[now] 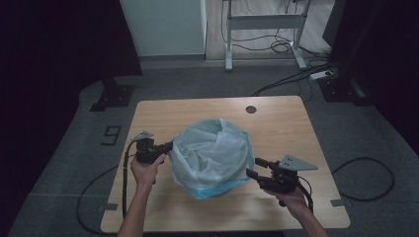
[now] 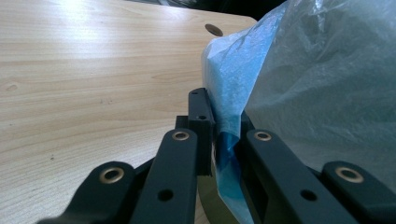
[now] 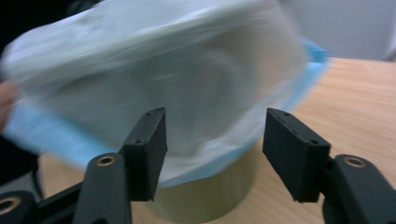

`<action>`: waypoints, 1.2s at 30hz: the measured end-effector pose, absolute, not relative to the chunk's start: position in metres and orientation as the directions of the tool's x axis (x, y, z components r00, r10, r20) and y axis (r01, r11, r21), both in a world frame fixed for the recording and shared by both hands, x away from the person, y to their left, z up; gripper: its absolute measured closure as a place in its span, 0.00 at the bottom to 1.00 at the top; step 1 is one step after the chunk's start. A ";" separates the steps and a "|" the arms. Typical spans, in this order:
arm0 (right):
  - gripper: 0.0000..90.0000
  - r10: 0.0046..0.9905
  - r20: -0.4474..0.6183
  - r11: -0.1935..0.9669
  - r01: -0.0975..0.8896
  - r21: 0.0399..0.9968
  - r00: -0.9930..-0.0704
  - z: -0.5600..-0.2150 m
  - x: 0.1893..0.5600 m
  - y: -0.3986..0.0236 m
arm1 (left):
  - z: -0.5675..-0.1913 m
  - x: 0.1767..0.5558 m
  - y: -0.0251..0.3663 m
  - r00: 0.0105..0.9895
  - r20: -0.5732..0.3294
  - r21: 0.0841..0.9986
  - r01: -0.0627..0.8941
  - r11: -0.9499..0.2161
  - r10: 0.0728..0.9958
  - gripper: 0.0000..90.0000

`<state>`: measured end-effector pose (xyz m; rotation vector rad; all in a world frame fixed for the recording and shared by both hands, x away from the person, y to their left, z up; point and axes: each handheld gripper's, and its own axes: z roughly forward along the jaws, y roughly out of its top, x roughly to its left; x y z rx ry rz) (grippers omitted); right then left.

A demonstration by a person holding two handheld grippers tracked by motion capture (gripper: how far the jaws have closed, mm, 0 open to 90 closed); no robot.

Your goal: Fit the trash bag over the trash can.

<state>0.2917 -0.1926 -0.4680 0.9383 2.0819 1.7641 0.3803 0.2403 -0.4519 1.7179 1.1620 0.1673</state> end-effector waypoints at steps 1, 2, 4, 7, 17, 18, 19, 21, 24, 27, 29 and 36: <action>0.40 0.603 0.197 0.069 0.296 0.953 -0.773 -0.468 0.289 -0.189 | -0.452 0.380 0.240 0.528 -0.389 0.788 0.615 -0.024 0.755 0.95; 0.40 0.590 0.190 0.079 0.291 0.954 -0.784 -0.467 0.287 -0.186 | -0.452 0.380 0.239 0.529 -0.390 0.789 0.615 -0.023 0.754 0.95; 0.38 0.570 0.181 0.097 0.284 0.954 -0.802 -0.467 0.284 -0.180 | -0.451 0.379 0.239 0.529 -0.388 0.790 0.613 -0.025 0.755 0.95; 0.37 0.536 0.173 0.094 0.262 0.960 -0.826 -0.466 0.274 -0.174 | -0.451 0.378 0.240 0.530 -0.384 0.791 0.611 -0.027 0.756 0.95; 0.32 0.498 0.109 0.170 0.220 0.961 -0.860 -0.470 0.255 -0.158 | -0.448 0.376 0.241 0.529 -0.384 0.794 0.608 -0.021 0.757 0.95; 0.33 0.507 0.102 0.177 0.220 0.959 -0.856 -0.472 0.256 -0.157 | -0.448 0.376 0.241 0.529 -0.384 0.794 0.607 -0.021 0.757 0.95; 0.34 0.514 0.091 0.186 0.214 0.959 -0.853 -0.474 0.256 -0.155 | -0.448 0.375 0.241 0.530 -0.384 0.795 0.607 -0.022 0.756 0.95; 0.37 0.522 0.064 0.207 0.199 0.958 -0.851 -0.476 0.256 -0.152 | -0.448 0.376 0.241 0.531 -0.384 0.795 0.607 -0.022 0.756 0.95; 0.46 0.529 0.034 0.226 0.180 0.957 -0.848 -0.478 0.256 -0.147 | -0.449 0.376 0.242 0.528 -0.386 0.793 0.609 -0.020 0.757 0.95; 0.62 0.541 0.006 0.246 0.165 0.955 -0.841 -0.480 0.257 -0.145 | -0.449 0.377 0.242 0.527 -0.386 0.794 0.608 -0.019 0.757 0.95; 0.73 0.556 -0.016 0.266 0.160 0.950 -0.831 -0.480 0.257 -0.143 | -0.449 0.376 0.242 0.529 -0.383 0.794 0.607 -0.023 0.757 0.95; 0.99 0.556 -0.006 0.317 0.206 0.926 -0.831 -0.492 0.259 -0.142 | -0.448 0.374 0.242 0.528 -0.371 0.792 0.609 -0.037 0.764 0.95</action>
